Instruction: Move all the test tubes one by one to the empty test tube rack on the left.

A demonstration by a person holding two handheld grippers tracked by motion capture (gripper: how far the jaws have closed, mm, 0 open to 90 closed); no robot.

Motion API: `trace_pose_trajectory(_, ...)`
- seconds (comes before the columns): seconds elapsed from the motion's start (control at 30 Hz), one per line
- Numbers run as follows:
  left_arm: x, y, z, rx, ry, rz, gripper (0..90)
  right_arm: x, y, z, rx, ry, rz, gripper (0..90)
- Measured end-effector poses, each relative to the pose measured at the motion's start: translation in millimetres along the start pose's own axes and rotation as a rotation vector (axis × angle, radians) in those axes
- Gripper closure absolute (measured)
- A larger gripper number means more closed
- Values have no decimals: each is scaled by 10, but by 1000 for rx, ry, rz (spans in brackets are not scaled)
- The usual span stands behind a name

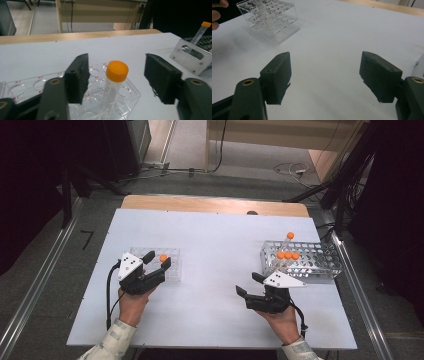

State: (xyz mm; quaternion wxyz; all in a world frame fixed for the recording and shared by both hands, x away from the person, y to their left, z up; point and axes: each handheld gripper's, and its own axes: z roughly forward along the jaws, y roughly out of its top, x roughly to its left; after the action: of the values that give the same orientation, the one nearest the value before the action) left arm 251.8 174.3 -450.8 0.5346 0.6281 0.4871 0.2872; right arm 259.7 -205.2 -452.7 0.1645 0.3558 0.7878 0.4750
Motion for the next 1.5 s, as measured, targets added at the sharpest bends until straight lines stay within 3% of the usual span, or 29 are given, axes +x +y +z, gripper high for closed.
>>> trace_pose_trajectory(0.17, 6, 5, -99, -7, 6, -10, 201, -24, 2, -24, -7, -13, 2, 240)
trace_pose_trajectory(0.33, 41, -47, -193, -6, 42, 3, 144, -66, -6, -59, -11, -28, 8, 240)
trace_pose_trajectory(0.6, 97, -97, -249, -15, 83, -8, 142, -199, -24, -177, -37, -90, 27, 245)
trace_pose_trajectory(1.13, 81, -113, -239, -15, 81, -2, 143, -512, -84, -439, -76, -209, 70, 251)
trace_pose_trajectory(1.5, 60, -119, -232, -10, 76, 8, 141, -740, -149, -525, -80, -296, 108, 261)
